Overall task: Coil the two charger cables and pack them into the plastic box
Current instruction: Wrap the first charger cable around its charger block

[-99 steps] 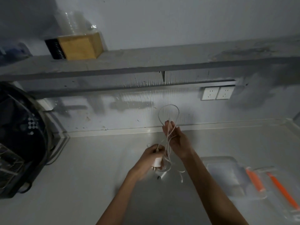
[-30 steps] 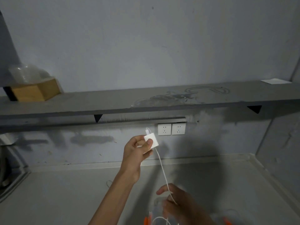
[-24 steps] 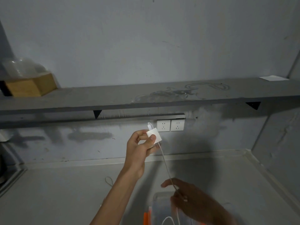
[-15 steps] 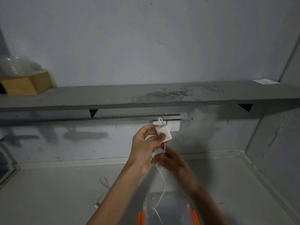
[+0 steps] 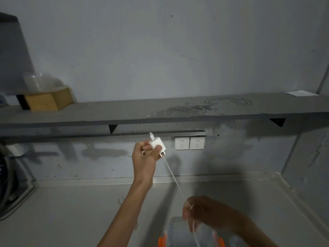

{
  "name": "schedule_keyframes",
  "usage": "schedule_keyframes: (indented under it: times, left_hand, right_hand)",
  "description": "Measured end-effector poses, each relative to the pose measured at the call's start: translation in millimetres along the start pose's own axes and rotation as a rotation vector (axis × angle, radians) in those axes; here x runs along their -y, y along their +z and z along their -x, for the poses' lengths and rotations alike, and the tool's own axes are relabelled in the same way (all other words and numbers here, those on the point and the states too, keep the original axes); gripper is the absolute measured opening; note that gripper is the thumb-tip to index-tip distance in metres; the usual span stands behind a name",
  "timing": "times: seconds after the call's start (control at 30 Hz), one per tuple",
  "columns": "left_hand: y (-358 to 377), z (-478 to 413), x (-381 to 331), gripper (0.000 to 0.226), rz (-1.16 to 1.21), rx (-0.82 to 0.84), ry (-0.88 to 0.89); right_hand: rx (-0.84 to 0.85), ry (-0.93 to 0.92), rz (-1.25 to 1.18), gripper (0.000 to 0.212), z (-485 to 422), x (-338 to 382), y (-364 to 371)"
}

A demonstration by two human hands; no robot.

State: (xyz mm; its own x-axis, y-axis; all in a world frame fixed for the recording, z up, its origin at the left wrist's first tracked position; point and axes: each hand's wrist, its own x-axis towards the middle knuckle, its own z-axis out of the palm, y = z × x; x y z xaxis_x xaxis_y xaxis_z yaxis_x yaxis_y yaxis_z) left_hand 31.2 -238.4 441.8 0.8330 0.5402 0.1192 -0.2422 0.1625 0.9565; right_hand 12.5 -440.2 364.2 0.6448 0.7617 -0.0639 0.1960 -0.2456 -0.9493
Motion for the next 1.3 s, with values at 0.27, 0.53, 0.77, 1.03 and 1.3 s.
schedule_keyframes:
  times: [0.27,0.53,0.77,1.03,1.3]
  left_hand:
    - [-2,7,-43,0.025,0.237,0.129,0.065]
    - [3,29,-85,0.042,0.306,0.352,0.038]
    - [27,31,-66,0.030,0.229,0.341,-0.056]
    - [20,-7,-55,0.026,0.047,0.189,0.053]
    - [15,24,-22,0.026,-0.282,0.302,0.056]
  right_hand:
    - [-0.444,-0.202,0.480,0.053,-42,-134,-50]
    - [-0.702,0.228,-0.258,0.037,-61,-161,-89]
    - [-0.374,-0.014,-0.013,0.028,-54,-38,-68]
    - [-0.164,-0.183,-0.238,0.029,13,66,19]
    - [-0.802,-0.476,1.066,0.023,26,130,-32]
